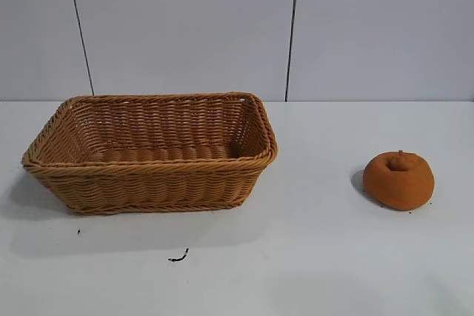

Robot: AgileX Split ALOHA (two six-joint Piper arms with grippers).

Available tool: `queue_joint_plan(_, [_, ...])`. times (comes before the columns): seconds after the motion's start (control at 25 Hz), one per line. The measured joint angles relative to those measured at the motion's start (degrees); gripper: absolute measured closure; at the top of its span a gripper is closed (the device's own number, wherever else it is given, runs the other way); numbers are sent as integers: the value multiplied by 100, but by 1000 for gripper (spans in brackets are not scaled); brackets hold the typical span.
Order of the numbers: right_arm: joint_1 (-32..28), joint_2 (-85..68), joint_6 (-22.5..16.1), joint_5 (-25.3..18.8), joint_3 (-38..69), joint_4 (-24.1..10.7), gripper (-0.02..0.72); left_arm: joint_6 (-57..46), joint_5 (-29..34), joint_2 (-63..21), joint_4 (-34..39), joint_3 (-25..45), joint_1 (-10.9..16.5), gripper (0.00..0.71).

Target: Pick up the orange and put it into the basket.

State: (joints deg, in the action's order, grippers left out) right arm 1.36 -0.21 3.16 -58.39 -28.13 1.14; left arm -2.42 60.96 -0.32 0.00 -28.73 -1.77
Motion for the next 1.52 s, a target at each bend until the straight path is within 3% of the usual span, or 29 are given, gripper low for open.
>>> queue_joint_plan(0.52, [0, 356, -97, 5, -118, -67, 45, 0, -6, 0, 0, 0, 0, 44])
queue_joint_plan(1.04, [0, 5591, -241, 305, -2411, -1, 45, 0, -6, 0, 0, 0, 0, 44])
queue_joint_plan(1.52, [0, 10042, 219, 700, -4536, 758, 45, 0, -6, 0, 0, 0, 0, 44])
